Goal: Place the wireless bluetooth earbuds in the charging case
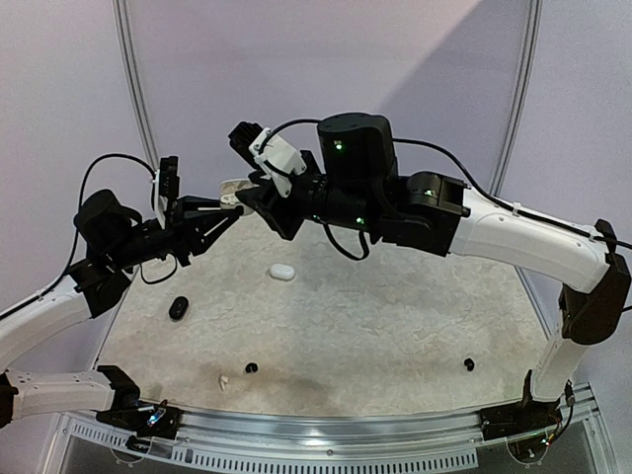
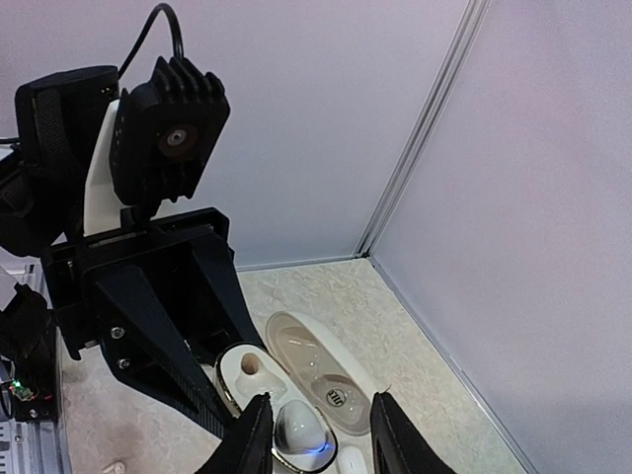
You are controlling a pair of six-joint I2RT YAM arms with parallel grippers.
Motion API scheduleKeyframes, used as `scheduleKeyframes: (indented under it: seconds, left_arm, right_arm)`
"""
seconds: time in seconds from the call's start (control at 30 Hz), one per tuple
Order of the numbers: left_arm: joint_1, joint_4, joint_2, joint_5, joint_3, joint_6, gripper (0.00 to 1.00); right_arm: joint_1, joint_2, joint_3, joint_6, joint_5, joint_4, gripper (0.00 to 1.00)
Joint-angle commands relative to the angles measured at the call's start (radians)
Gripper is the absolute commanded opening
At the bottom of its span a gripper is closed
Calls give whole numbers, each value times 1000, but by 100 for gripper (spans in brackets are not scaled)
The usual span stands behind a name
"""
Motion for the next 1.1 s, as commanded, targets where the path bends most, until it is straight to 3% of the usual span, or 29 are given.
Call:
scheduleKeyframes:
  seconds: [0.0, 0.33, 0.57, 0.77, 0.93, 1.07]
  left_arm:
    - [1, 42, -3, 15, 13, -27, 0]
    - [10, -10, -4, -120, 3, -149, 0]
    - [49, -97, -12, -221, 8, -206, 0]
    - [158, -224, -49, -299, 17, -233, 0]
    - [250, -340, -119, -367, 19, -166, 0]
    - [291, -391, -179, -401, 2, -114, 0]
  right_arm:
    - [2, 40, 42, 26, 27, -49, 34]
    - [-1, 0, 68, 82, -97, 19, 43]
    - [-69, -78, 48, 328, -150, 76, 48]
    - [-79, -3, 92, 526, 56, -175, 52]
    - [-72, 190, 220, 696, 28, -416, 55]
    - [-30, 420, 389, 704, -28, -529, 60]
